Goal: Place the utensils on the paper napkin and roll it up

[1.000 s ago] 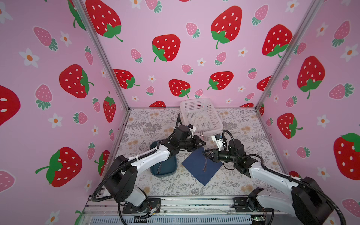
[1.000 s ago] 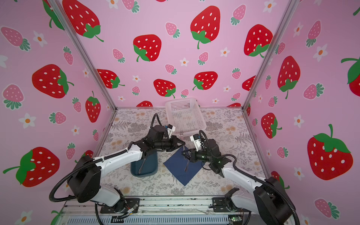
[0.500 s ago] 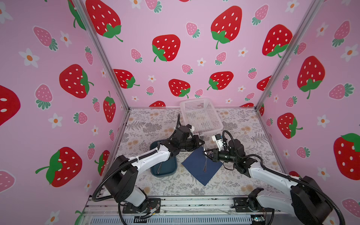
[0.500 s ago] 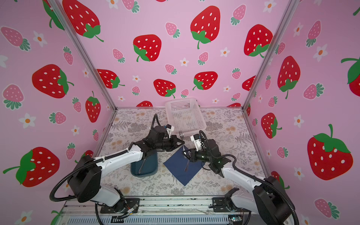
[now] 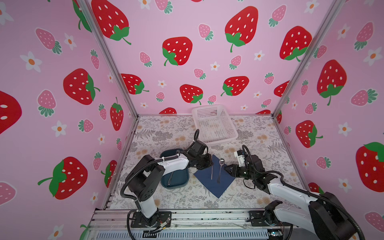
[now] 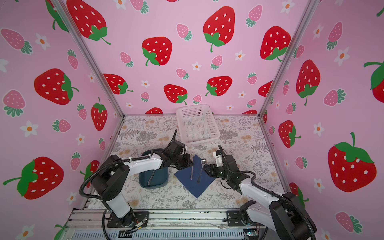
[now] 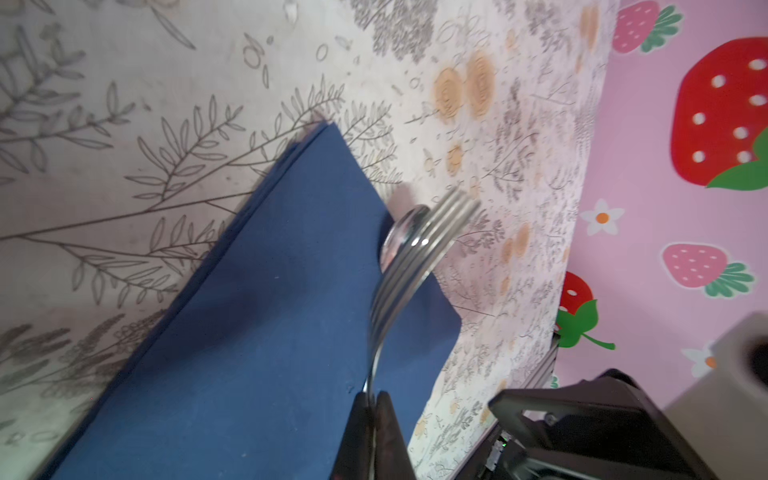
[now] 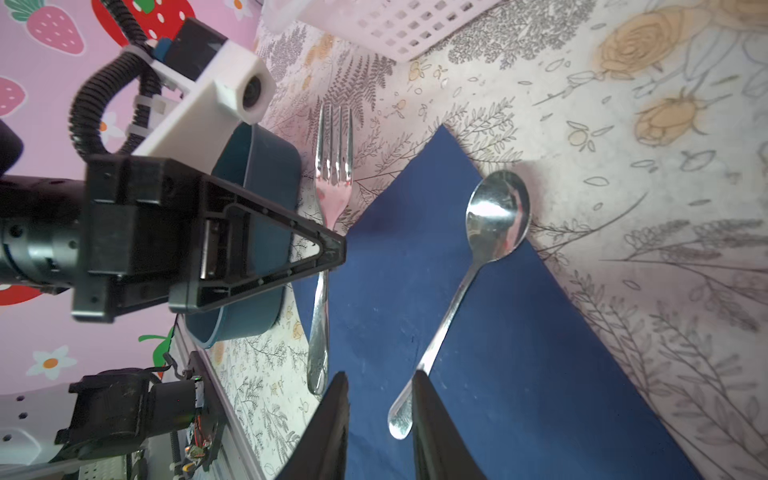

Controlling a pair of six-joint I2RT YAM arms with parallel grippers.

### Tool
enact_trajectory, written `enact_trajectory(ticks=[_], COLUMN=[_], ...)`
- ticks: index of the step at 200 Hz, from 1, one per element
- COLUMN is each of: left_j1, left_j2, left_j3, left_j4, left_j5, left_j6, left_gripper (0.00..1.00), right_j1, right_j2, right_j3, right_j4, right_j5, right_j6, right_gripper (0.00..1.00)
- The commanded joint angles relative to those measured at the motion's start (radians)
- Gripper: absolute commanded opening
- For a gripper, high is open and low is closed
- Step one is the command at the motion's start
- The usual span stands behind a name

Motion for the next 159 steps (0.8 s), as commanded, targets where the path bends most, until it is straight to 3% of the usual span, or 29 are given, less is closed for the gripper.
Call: enact_trajectory(ticks=[1, 67, 159], left_j1=[-0.021, -0.026, -0.024], left_j2=[0.04, 0.131, 0.159], left_j3=[0.076, 0.098, 0.034], left_j4=[-0.013, 0.056, 0.143], left_j5=[0.03, 0.099, 0.057], left_j6=[0.031, -0.028, -0.111], left_gripper=[0.0, 0.0, 0.0], right_j1=[-0.004, -0.005, -0.006], right_j2=[0.002, 0.072, 0.095], right_j3=[-0.003, 0.022, 0.036], right_j4=[-0.011, -0.026, -0.029], right_j5=[0.042, 0.021, 0.002], right_j6=[0.027, 0.008, 0.0], right_gripper=[0.29, 0.3, 0.3])
